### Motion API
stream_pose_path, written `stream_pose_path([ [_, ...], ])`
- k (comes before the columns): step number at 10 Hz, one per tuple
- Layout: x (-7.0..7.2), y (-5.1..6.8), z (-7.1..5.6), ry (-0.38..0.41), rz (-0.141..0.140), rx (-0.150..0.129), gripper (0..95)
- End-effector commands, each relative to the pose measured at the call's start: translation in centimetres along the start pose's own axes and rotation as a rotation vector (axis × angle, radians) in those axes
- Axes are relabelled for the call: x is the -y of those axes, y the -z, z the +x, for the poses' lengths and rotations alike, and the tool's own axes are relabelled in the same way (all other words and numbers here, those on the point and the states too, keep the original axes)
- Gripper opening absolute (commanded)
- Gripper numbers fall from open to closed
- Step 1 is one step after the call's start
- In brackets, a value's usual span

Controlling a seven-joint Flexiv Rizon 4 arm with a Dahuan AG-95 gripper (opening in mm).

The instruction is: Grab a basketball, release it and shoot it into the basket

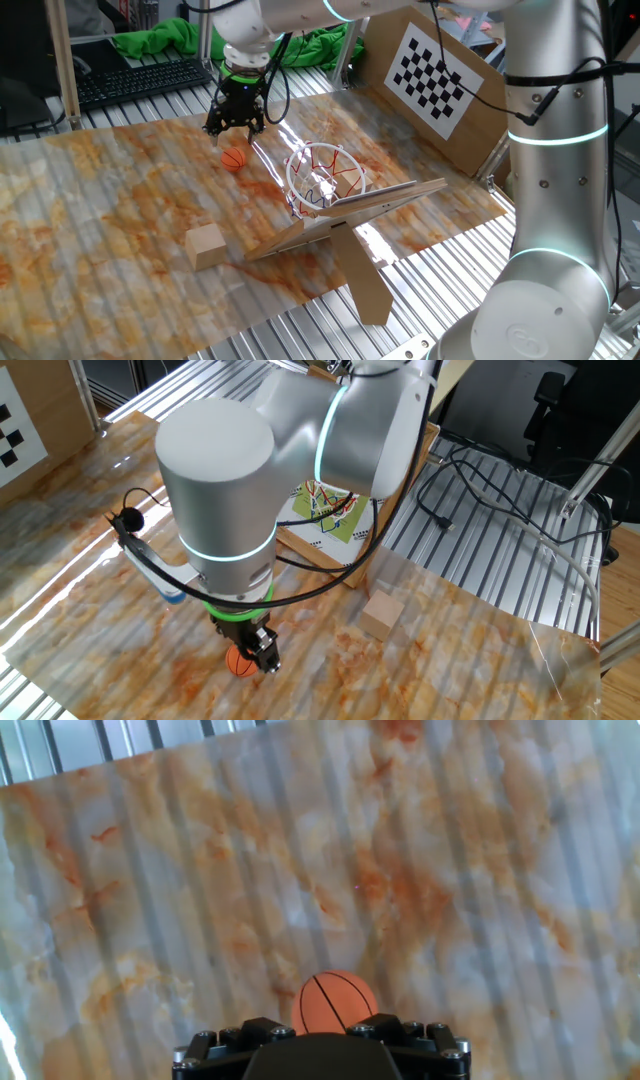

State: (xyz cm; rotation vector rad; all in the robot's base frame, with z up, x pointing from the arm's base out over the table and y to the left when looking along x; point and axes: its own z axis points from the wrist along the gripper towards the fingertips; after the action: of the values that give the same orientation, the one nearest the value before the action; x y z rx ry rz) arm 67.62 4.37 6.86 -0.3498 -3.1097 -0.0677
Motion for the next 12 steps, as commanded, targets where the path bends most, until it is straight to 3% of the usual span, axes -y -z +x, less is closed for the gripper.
stream_pose_path([
  [1,0.0,-0.7,-0.2,0.002,-0.002,0.010,76.0],
  [7,0.1,-3.2,-0.3,0.015,-0.009,0.038,76.0],
  [12,0.1,-4.1,-0.4,0.032,-0.010,0.053,76.0],
])
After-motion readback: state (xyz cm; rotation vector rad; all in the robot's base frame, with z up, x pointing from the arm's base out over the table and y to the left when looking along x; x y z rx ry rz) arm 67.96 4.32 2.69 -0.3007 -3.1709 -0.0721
